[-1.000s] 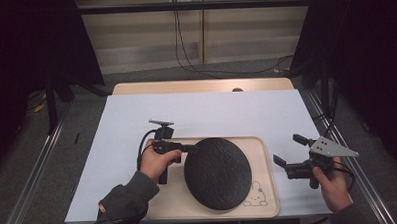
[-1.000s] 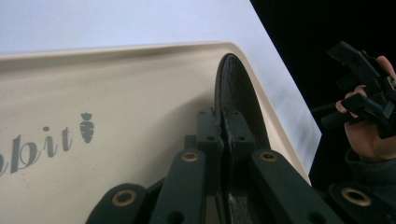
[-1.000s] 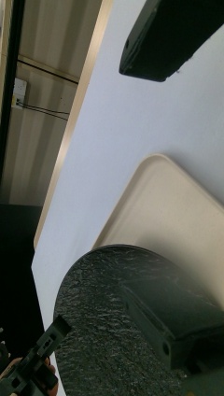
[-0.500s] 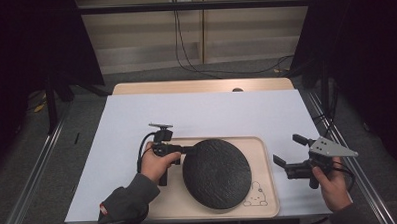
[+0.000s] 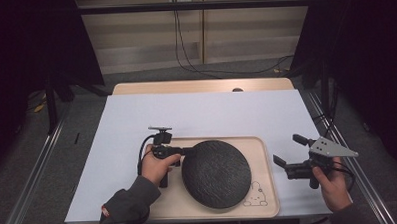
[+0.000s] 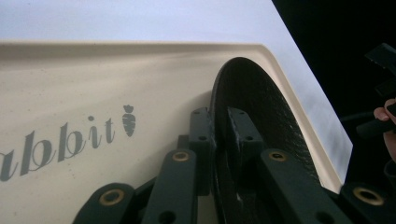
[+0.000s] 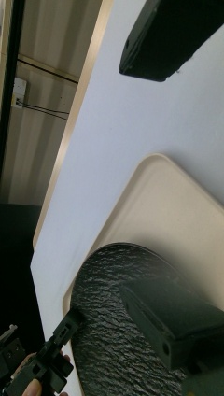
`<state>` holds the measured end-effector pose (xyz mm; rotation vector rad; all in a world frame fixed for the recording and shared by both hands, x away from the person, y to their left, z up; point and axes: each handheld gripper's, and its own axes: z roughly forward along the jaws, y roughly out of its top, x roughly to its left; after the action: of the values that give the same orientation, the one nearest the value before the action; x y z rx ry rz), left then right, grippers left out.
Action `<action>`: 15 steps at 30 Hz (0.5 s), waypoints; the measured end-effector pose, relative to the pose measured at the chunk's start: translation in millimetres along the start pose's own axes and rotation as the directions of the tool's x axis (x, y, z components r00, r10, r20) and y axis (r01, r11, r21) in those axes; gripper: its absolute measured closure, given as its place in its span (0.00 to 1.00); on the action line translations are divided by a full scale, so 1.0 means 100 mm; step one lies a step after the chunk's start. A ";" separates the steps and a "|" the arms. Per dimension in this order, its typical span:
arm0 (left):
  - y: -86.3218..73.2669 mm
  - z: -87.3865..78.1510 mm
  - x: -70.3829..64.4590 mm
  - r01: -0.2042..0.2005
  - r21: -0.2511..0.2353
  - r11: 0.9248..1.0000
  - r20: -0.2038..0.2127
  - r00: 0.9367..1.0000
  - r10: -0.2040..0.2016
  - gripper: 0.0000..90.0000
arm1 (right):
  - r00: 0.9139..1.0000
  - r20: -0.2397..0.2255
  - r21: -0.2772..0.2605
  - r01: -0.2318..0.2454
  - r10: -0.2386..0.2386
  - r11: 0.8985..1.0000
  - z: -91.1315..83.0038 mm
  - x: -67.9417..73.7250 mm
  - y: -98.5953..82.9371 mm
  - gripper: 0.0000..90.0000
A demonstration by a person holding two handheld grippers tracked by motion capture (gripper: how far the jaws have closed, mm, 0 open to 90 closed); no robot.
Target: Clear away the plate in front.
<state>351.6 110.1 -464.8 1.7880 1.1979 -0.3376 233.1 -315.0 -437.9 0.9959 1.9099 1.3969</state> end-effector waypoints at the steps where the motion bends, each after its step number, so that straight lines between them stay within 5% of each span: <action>1: -0.01 0.00 0.01 -0.010 0.000 1.000 -0.006 1.000 0.010 0.90 | 1.000 0.001 -0.001 0.002 -0.002 1.000 0.00 0.00 0.00 0.00; 15: -0.07 0.05 0.06 0.020 -0.038 0.999 -0.030 0.999 -0.021 0.88 | 1.000 0.000 -0.001 0.008 -0.008 1.000 0.00 0.00 0.00 0.00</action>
<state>349.9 109.8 -474.9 1.7553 1.2363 -0.2989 233.2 -314.7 -438.0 0.9867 1.9112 1.3930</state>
